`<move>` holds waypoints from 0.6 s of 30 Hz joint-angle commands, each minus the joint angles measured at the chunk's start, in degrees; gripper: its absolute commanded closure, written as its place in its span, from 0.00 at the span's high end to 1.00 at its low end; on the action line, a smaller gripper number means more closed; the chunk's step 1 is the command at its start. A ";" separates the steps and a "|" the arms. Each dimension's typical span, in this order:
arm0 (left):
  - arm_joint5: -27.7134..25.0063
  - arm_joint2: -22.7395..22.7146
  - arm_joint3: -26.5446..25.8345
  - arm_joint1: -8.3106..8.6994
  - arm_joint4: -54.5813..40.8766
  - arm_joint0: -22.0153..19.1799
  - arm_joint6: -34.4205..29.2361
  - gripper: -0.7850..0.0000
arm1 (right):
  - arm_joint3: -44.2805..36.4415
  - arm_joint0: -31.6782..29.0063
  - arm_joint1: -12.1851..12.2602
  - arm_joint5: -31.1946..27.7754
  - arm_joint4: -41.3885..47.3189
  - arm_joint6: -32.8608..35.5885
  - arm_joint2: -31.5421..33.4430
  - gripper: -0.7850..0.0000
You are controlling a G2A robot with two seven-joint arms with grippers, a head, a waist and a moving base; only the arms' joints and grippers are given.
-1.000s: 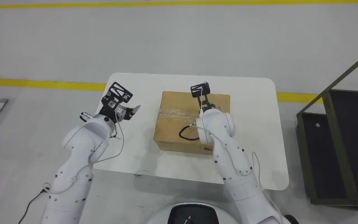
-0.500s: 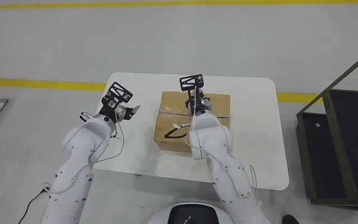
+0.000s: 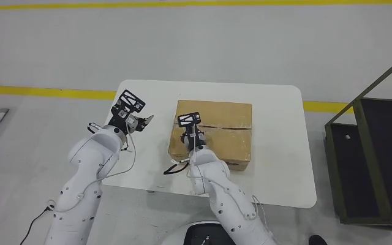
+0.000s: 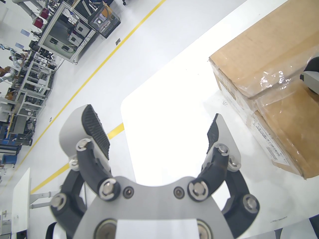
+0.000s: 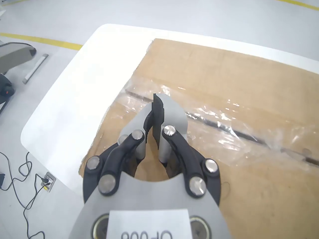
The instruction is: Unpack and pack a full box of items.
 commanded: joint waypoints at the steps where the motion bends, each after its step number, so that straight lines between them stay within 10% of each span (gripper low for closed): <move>1: 0.00 0.00 0.00 0.00 0.00 0.00 0.00 1.00 | 0.91 -0.01 -0.03 0.66 -0.40 0.88 0.09 0.00; 18: 0.00 0.00 0.00 0.00 0.00 0.00 0.00 1.00 | 2.84 5.98 -1.38 -2.13 2.37 -2.72 -1.75 0.00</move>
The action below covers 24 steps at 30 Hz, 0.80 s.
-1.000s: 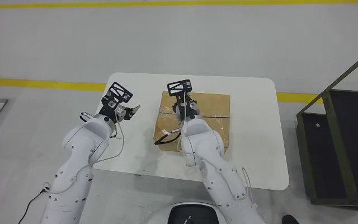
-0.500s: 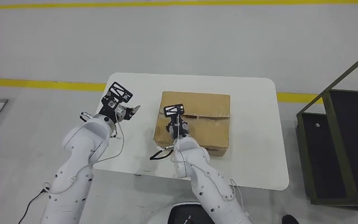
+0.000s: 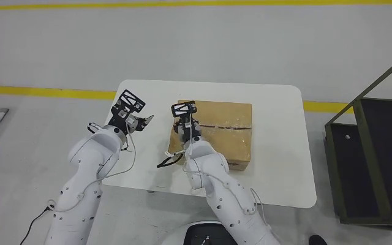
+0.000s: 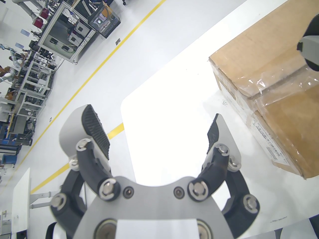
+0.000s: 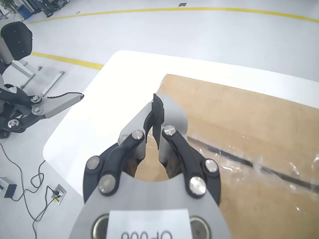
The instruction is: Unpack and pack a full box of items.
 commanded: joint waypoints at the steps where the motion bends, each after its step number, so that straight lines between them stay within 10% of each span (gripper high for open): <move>1: 0.00 0.00 0.00 0.00 0.00 0.00 0.00 1.00 | 4.57 1.96 -0.36 -0.38 1.11 -0.81 -0.36 0.00; 13: 0.00 0.00 0.00 0.00 0.00 0.00 0.00 1.00 | 18.47 8.14 -2.35 3.34 4.91 -3.11 -1.18 0.00; 24: 0.00 0.00 0.00 0.00 0.00 0.00 0.00 1.00 | 4.64 1.35 -0.93 7.28 -3.93 0.42 1.80 0.00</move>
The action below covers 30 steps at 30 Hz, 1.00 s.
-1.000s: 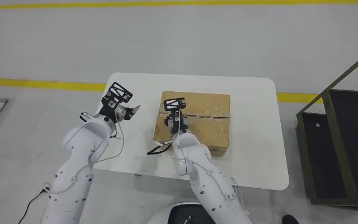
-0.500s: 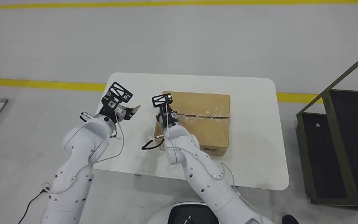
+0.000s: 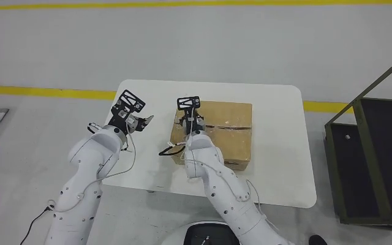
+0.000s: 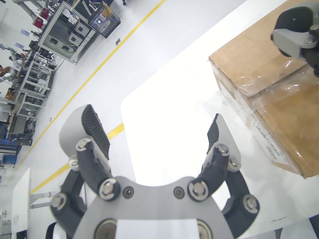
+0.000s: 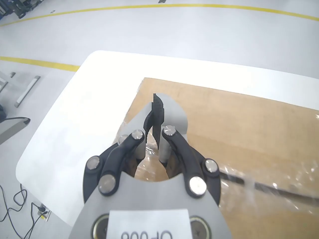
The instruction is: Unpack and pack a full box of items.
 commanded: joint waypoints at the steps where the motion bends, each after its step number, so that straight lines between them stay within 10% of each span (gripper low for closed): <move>1: 0.00 0.00 0.00 0.00 0.00 0.00 0.00 1.00 | -1.60 -1.90 0.38 -0.57 -2.14 1.93 0.37 0.00; 30: 0.00 0.00 0.00 0.00 0.00 0.00 0.00 1.00 | -20.79 -16.47 2.80 2.45 -13.56 7.93 10.74 0.00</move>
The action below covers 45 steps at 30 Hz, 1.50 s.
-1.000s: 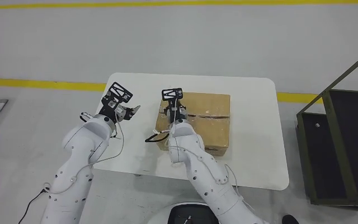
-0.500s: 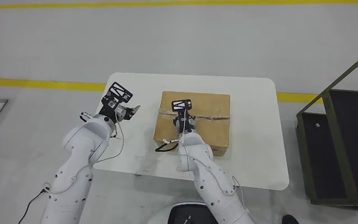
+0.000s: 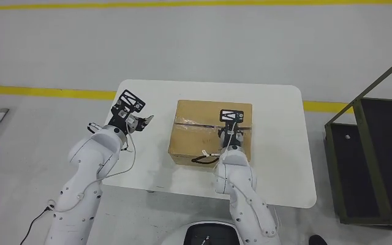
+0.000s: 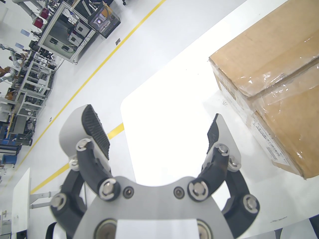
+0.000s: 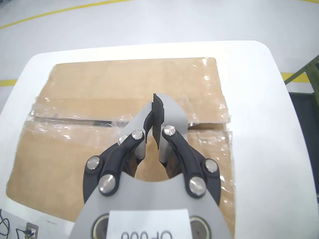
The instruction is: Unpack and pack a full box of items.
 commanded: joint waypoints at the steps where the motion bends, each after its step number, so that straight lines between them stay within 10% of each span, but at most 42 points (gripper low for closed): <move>1: 0.00 0.00 0.00 0.00 0.00 0.00 0.00 1.00 | -0.40 -0.20 0.00 0.48 -0.48 -0.20 0.16 0.00; 18: 0.00 0.00 0.00 0.00 0.00 0.00 0.00 1.00 | 6.68 3.33 0.02 -1.57 2.13 -1.49 3.44 0.00; 33: 0.00 0.00 0.00 0.00 0.00 0.00 0.00 1.00 | -4.09 2.23 -0.35 -2.80 1.21 -1.52 -0.24 0.00; 45: 0.00 0.00 0.00 0.00 0.00 0.00 0.00 1.00 | 8.61 4.10 -0.91 -0.45 1.81 -2.36 -1.16 0.00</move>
